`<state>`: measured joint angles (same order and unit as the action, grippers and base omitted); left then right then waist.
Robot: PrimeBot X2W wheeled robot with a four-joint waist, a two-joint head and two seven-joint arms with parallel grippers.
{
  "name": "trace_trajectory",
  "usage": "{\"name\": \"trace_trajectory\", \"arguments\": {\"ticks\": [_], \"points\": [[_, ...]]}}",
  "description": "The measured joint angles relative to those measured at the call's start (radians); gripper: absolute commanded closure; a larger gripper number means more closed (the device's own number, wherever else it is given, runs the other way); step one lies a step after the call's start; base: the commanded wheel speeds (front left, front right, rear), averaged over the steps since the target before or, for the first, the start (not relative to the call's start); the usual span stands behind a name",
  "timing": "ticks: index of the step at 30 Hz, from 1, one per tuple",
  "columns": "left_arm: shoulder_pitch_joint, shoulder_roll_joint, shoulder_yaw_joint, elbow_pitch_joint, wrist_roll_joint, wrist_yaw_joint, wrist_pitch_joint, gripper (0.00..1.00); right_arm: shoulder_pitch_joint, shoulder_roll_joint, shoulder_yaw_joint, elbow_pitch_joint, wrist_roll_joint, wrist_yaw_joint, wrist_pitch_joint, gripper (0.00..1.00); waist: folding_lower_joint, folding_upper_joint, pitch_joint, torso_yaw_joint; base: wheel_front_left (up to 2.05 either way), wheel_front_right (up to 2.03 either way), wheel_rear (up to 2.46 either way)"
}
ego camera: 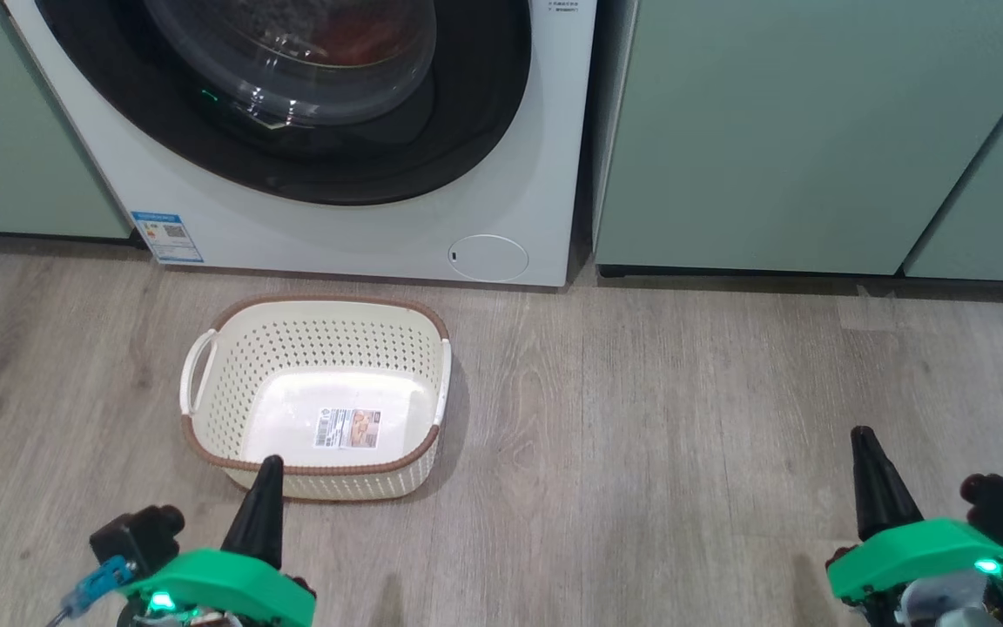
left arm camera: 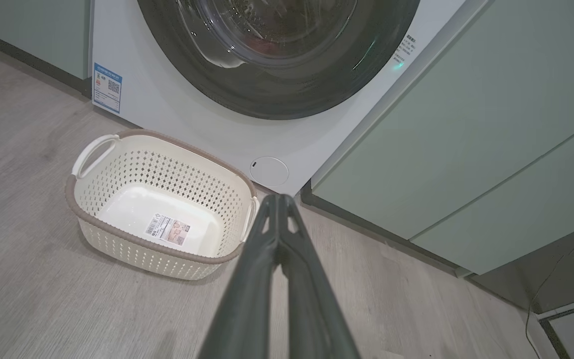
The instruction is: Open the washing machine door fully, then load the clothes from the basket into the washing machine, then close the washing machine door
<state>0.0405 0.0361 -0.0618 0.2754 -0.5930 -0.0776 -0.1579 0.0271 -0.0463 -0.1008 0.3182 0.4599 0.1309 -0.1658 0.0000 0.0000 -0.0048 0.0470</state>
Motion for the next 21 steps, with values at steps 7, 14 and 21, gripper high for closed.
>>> {"name": "trace_trajectory", "arguments": {"ticks": [7, 14, 21], "points": [[-0.005, 0.000, 0.009, 0.000, -0.075, -0.006, 0.021, 1.00, -0.009, 0.000, -0.002, -0.001, 0.083, 0.000, 0.023, 1.00, 0.0000, 0.0000, 0.001, -0.004, 0.00, 0.00, 0.00], [-0.019, 0.000, 0.025, 0.000, -0.149, -0.008, 0.043, 1.00, -0.018, 0.000, -0.005, -0.006, 0.169, 0.000, 0.043, 1.00, 0.0000, 0.0000, 0.001, -0.007, 0.00, 0.00, 0.00], [-0.020, 0.000, 0.030, 0.000, -0.214, -0.008, 0.061, 1.00, -0.018, 0.000, -0.007, -0.007, 0.242, 0.000, 0.060, 1.00, 0.0000, 0.0000, 0.002, -0.010, 0.00, 0.00, 0.00]]}}
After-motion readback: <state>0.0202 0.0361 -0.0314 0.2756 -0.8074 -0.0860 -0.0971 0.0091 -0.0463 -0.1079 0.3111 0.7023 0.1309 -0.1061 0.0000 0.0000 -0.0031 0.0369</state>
